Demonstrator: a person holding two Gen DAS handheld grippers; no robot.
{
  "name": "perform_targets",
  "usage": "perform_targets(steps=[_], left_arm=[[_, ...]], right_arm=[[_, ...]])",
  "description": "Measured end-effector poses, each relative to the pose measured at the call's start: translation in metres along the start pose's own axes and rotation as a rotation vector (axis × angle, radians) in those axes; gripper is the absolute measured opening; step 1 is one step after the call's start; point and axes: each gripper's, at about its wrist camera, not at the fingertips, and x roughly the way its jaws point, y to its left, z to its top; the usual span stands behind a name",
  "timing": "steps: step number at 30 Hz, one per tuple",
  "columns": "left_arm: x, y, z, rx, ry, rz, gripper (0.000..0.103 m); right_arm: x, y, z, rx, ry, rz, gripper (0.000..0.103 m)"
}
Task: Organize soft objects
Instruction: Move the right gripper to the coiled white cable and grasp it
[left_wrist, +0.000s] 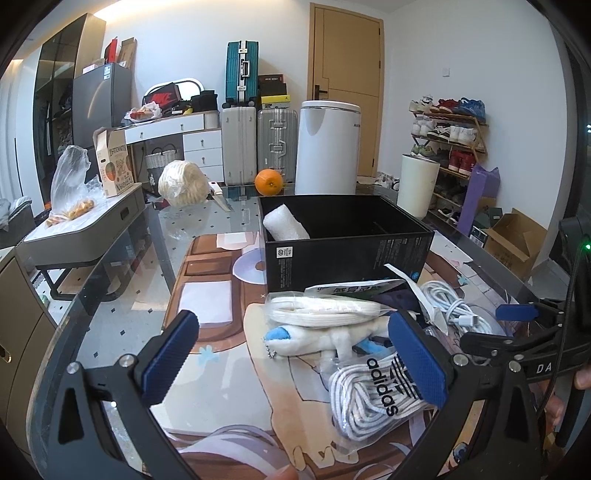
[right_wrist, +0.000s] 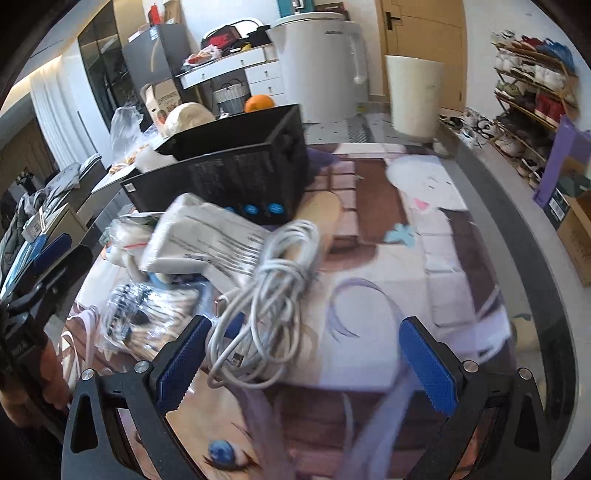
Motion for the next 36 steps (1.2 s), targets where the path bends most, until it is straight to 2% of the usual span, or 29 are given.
perform_targets(steps=[6, 21, 30, 32, 34, 36], left_arm=[[0.003, -0.002, -0.003, 0.008, 0.015, -0.014, 0.103], [0.005, 0.0, -0.007, -0.004, 0.014, -0.042, 0.103], [0.004, 0.005, -0.008, -0.026, 0.009, -0.056, 0.103], [0.003, 0.003, -0.008, -0.017, 0.007, -0.054, 0.103], [0.003, 0.001, -0.009, -0.006, 0.006, -0.048, 0.103], [0.002, 0.0, -0.009, -0.003, 0.002, -0.048, 0.103]], right_arm=[[-0.002, -0.013, -0.004, 0.004, -0.007, -0.031, 0.102], [0.014, 0.001, 0.021, -0.106, -0.028, -0.099, 0.1], [0.025, 0.015, 0.017, -0.153, 0.014, -0.065, 0.08], [0.024, 0.015, 0.017, -0.164, 0.006, -0.057, 0.07], [0.021, 0.017, 0.016, -0.172, 0.0, -0.057, 0.052], [0.02, 0.019, 0.015, -0.187, -0.002, -0.041, 0.041]])
